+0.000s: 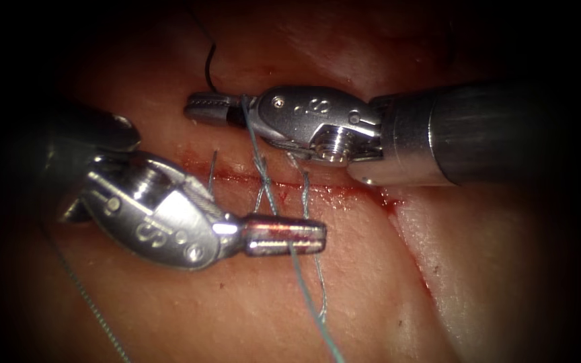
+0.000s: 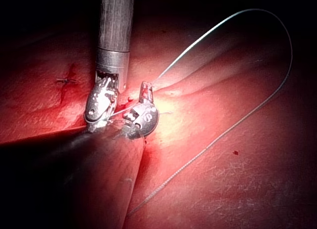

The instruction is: Wound Closure

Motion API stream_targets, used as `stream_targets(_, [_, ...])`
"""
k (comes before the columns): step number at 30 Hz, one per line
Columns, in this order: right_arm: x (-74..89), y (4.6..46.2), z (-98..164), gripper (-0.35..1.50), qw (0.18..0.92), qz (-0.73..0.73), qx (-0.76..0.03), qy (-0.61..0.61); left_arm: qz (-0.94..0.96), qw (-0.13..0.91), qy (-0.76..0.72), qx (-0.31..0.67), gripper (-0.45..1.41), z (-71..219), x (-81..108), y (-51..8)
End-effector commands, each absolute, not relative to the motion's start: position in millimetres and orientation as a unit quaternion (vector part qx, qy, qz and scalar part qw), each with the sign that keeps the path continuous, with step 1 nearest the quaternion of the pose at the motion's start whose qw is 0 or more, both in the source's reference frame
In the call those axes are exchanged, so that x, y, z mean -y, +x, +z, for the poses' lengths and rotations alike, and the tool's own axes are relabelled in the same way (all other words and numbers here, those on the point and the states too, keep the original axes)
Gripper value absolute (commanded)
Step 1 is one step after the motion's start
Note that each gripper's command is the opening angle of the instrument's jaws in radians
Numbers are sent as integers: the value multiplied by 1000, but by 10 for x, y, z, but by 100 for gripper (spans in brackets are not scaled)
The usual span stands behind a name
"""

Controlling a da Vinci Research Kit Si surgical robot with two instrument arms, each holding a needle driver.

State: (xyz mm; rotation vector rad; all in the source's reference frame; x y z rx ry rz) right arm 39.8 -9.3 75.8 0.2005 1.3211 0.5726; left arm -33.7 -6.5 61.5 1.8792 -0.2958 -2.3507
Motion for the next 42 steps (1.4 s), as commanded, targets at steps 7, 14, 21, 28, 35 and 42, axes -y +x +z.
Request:
stream_targets(7, [81,369,751,4,701,295,-637,123,-778,57,619,89,-45,647,72,-338])
stream_targets(14, [81,343,750,6,622,296,-696,203,-772,55,628,80,-45,668,58,-329])
stream_targets(21, [91,329,755,2,588,260,-721,259,-756,43,648,81,-45,678,47,-317])
stream_targets(28, [96,313,761,7,550,229,-749,289,-754,48,651,77,-45,693,41,-308])
stream_targets(35, [94,305,762,12,540,176,-756,326,-753,49,653,72,-45,711,37,-303])
stream_targets(42, [96,297,759,14,533,109,-764,347,-752,50,654,74,-45,722,26,-290])
